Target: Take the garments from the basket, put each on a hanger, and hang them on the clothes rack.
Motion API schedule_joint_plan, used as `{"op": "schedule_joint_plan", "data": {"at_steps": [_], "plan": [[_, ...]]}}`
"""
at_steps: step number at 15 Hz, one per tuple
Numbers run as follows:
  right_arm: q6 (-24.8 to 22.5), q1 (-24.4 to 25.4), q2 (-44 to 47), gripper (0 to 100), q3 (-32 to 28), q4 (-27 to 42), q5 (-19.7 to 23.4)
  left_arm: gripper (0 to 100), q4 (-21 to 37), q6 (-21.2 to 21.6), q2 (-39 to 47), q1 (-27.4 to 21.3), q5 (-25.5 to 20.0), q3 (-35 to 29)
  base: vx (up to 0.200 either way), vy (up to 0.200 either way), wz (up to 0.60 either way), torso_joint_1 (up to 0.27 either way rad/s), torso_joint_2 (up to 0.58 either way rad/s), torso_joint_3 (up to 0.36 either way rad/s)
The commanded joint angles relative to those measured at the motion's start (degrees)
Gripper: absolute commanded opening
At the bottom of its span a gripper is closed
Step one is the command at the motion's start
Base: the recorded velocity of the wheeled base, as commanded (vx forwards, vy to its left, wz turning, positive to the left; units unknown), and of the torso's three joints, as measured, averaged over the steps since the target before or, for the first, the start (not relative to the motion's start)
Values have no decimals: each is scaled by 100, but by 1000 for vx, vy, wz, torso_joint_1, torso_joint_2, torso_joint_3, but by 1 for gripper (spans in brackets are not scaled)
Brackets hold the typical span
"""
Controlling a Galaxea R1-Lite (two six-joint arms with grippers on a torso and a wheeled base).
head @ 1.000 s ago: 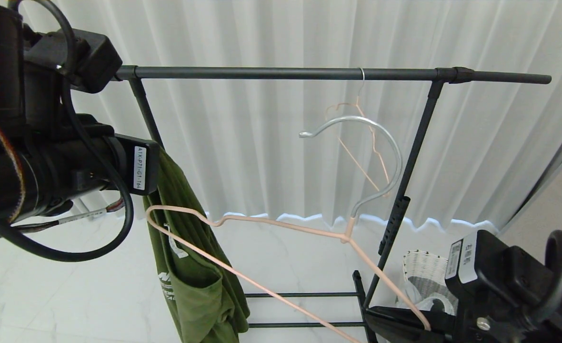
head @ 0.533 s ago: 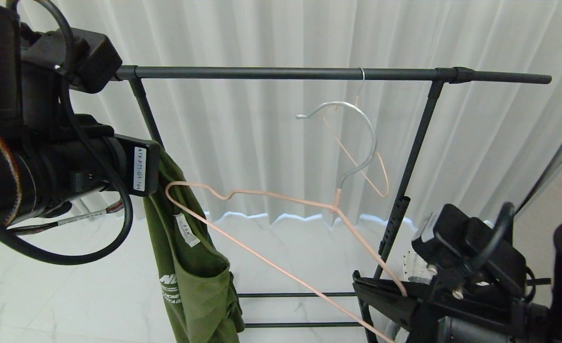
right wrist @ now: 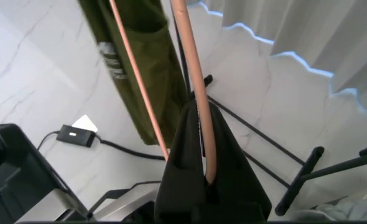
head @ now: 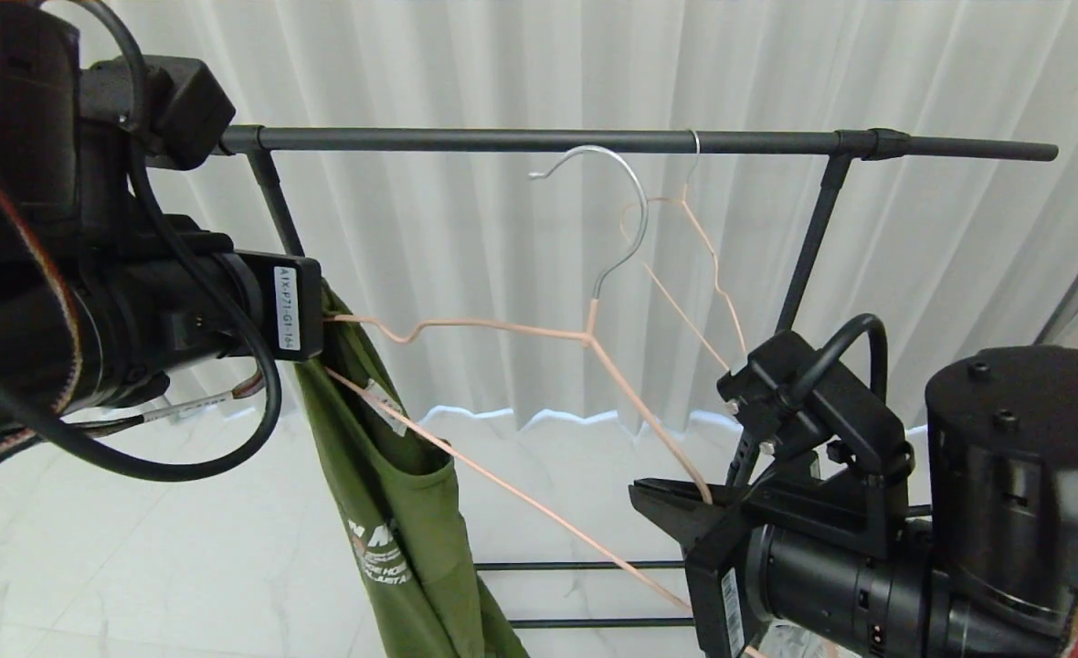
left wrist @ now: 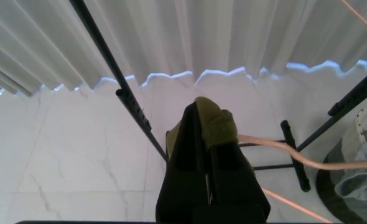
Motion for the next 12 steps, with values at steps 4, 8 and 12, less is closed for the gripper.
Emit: {"op": "schedule_joint_plan", "data": {"at_steps": [4, 8, 12], "plan": [[182, 387, 208, 0, -25, 27, -8, 0, -2, -33, 87, 18, 10, -204, 0, 0, 0, 0, 0, 0], [516, 352, 129, 0, -33, 18, -509, 0, -2, -41, 61, 36, 18, -177, 0, 0, 0, 0, 0, 0], [797, 352, 6, 0, -60, 18, -887, 0, -2, -85, 0, 27, 115, 86, 0, 0, 0, 0, 0, 0]]}}
